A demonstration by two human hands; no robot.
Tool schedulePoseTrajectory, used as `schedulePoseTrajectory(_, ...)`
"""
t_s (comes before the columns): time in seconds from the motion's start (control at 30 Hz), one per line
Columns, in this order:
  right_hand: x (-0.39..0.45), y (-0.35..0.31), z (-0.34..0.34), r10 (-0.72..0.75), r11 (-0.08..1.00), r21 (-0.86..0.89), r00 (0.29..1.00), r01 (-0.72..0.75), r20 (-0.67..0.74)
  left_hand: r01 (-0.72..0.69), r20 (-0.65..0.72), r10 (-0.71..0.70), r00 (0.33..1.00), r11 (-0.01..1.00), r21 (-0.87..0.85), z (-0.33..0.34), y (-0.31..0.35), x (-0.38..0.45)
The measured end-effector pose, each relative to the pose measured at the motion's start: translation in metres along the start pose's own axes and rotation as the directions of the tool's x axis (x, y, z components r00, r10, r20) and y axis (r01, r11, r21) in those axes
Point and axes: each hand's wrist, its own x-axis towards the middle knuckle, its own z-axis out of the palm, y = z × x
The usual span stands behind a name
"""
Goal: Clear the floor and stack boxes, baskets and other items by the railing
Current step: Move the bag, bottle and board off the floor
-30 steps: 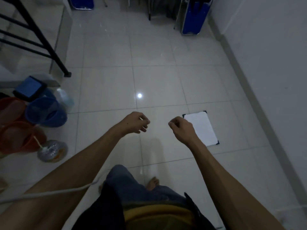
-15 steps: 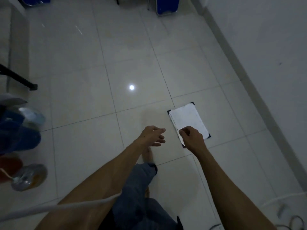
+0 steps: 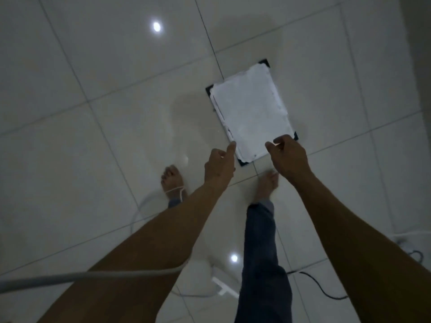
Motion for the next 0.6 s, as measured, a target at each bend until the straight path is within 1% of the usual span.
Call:
schedulePoseTrajectory(0.1, 0.065, 0.040, 0.015, 0.015, 0.999, -0.033, 0.998, -0.013, 0.055, 0.023, -0.025, -0.023, 0.999, 1.000, -0.009, 0.045, -0.006, 0.063)
schedulePoseTrajectory(0.33, 0.202, 0.112, 0.041, -0.022, 0.989, -0.143, 0.990, 0.041, 0.136, 0.071, -0.134, -0.090, 0.987, 0.987, -0.145, 0.128, -0.004, 0.196)
schedulePoseTrajectory(0.4, 0.236, 0.127, 0.046, -0.008, 0.988, -0.154, 0.991, 0.028, 0.131, 0.076, -0.162, -0.101, 0.982, 0.985, -0.155, 0.140, -0.003, 0.231)
schedulePoseTrajectory(0.53, 0.288, 0.143, 0.052, 0.066, 0.994, -0.098, 0.994, -0.058, 0.083, 0.175, -0.224, -0.213, 0.951, 0.969, -0.175, 0.153, 0.000, 0.282)
schedulePoseTrajectory(0.6, 0.307, 0.149, 0.056, 0.098, 0.993, -0.065, 0.993, -0.094, 0.071, 0.191, -0.250, -0.219, 0.943, 0.973, -0.133, 0.153, 0.001, 0.298)
